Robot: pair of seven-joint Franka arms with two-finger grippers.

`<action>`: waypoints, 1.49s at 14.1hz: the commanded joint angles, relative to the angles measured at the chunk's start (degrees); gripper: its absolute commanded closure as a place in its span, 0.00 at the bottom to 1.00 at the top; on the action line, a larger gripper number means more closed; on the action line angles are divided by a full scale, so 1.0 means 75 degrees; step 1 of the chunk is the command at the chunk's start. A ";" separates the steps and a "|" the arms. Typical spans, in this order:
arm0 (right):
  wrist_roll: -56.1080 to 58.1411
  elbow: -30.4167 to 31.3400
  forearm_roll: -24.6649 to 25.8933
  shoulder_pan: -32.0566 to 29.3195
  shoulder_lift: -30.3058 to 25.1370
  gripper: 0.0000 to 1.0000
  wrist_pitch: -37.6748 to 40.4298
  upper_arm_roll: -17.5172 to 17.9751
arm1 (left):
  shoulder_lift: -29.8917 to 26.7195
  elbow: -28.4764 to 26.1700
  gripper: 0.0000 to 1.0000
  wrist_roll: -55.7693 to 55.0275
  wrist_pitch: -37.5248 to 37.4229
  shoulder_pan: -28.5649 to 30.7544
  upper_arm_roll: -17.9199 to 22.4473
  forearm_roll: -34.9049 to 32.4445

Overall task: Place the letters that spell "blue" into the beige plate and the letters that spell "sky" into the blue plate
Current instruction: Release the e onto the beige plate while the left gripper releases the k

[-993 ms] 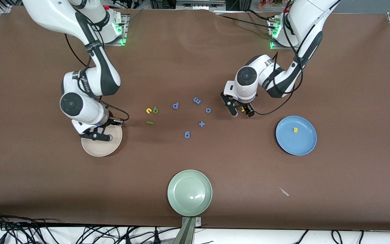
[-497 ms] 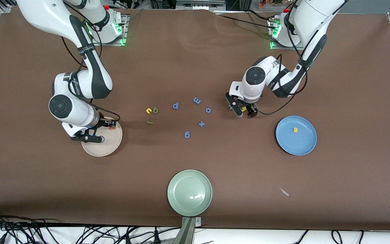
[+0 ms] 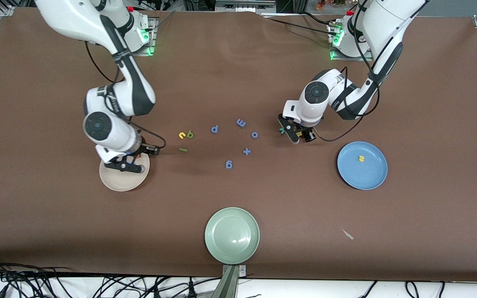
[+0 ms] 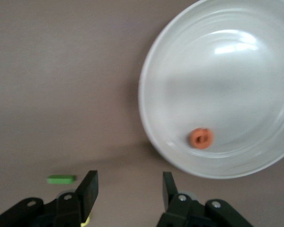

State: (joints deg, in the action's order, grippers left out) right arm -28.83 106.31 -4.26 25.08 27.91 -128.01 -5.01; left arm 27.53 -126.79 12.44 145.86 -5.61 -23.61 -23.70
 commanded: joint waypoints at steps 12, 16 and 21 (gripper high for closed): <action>-0.2274 -0.0558 -0.0123 0.1003 0.1223 0.37 -0.0968 -0.0023 | -0.1209 0.0334 0.87 0.2698 -0.1507 0.1742 -0.0109 -0.0086; -0.2297 -0.0406 -0.0205 0.1015 0.1270 0.37 -0.0897 -0.0023 | -0.1209 0.0346 0.86 0.3416 -0.1495 0.2306 -0.0121 -0.0074; -0.2426 -0.0300 -0.0217 0.1015 0.1224 0.39 -0.0886 0.0035 | -0.1373 0.0358 0.00 0.3334 -0.1506 0.2377 -0.0133 0.0310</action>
State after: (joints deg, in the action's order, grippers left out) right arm -45.89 103.52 -4.81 32.18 37.26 -135.14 -4.96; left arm 19.10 -124.04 37.03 135.16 11.63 -23.73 -23.42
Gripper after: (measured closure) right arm 0.379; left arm 0.471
